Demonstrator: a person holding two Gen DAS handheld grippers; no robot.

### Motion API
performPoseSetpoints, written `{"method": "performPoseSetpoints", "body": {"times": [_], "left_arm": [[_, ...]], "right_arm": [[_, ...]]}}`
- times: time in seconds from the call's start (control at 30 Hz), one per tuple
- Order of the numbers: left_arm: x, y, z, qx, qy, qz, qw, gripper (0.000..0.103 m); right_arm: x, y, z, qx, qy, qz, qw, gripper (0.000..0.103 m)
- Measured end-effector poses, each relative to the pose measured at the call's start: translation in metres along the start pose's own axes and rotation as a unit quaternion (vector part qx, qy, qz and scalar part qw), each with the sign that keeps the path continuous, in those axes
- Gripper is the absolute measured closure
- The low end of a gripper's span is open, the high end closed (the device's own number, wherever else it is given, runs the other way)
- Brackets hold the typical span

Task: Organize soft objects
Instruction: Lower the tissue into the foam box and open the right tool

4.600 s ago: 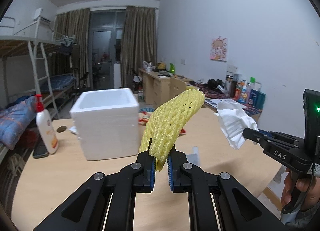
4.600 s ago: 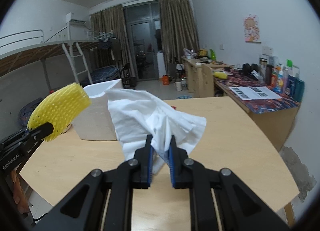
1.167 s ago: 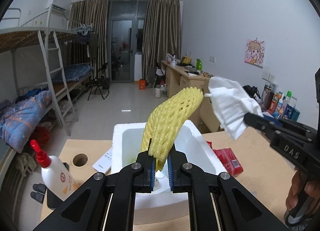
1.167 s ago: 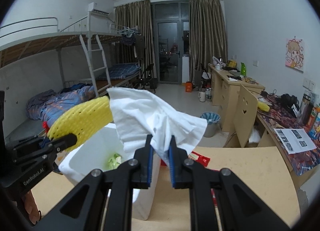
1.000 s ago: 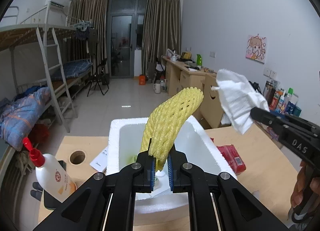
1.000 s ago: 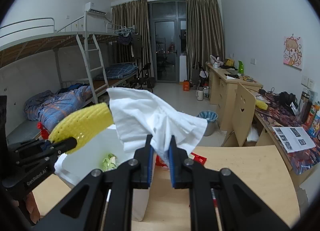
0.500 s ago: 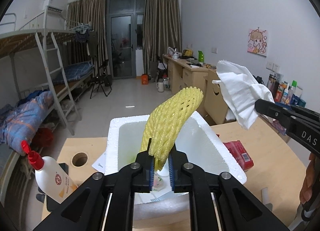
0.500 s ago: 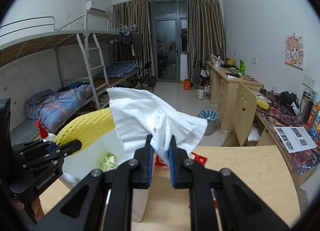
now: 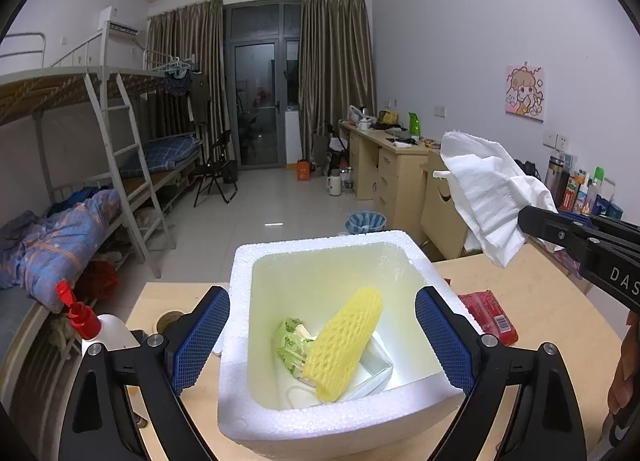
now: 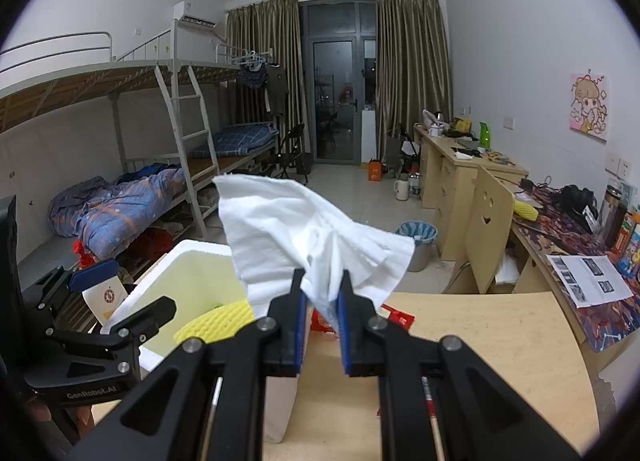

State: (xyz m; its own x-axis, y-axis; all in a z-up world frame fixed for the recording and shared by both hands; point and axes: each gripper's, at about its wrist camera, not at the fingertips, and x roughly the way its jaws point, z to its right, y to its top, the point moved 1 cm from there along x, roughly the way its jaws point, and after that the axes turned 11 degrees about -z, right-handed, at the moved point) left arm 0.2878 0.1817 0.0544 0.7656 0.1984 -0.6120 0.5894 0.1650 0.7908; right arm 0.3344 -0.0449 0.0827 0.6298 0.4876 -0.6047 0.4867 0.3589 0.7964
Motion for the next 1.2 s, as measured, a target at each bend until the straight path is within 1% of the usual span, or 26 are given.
{"method": "performPoseSetpoints", "body": {"times": [0.23, 0.4, 0.57, 0.8, 0.93, 1.1, 1.2], "left_arm": [[-0.006, -0.001, -0.005, -0.011, 0.004, 0.007, 0.9999, 0.009], [-0.015, -0.006, -0.013, -0.022, 0.018, 0.011, 0.9995, 0.009], [-0.023, -0.008, -0.022, -0.033, 0.034, 0.013, 0.9988, 0.009], [-0.043, -0.014, -0.044, -0.051, 0.055, 0.026, 0.9968, 0.009], [-0.053, -0.019, -0.060, -0.072, 0.058, 0.037, 0.9950, 0.008], [-0.056, -0.022, -0.075, -0.097, 0.062, 0.042, 0.9925, 0.008], [-0.053, -0.023, -0.083, -0.104, 0.066, 0.038, 0.9917, 0.008]], "right_arm": [[0.003, 0.000, -0.002, -0.006, 0.006, -0.006, 1.000, 0.086], [0.009, -0.002, -0.007, -0.010, 0.016, -0.014, 1.000, 0.086], [0.013, -0.003, -0.020, -0.024, 0.029, -0.019, 0.999, 0.086], [0.018, -0.001, -0.037, -0.038, 0.049, -0.027, 0.998, 0.086], [0.020, -0.001, -0.048, -0.044, 0.062, -0.032, 0.997, 0.086], [0.021, 0.000, -0.055, -0.046, 0.073, -0.033, 0.996, 0.086], [0.023, 0.000, -0.058, -0.047, 0.074, -0.034, 0.996, 0.086]]}}
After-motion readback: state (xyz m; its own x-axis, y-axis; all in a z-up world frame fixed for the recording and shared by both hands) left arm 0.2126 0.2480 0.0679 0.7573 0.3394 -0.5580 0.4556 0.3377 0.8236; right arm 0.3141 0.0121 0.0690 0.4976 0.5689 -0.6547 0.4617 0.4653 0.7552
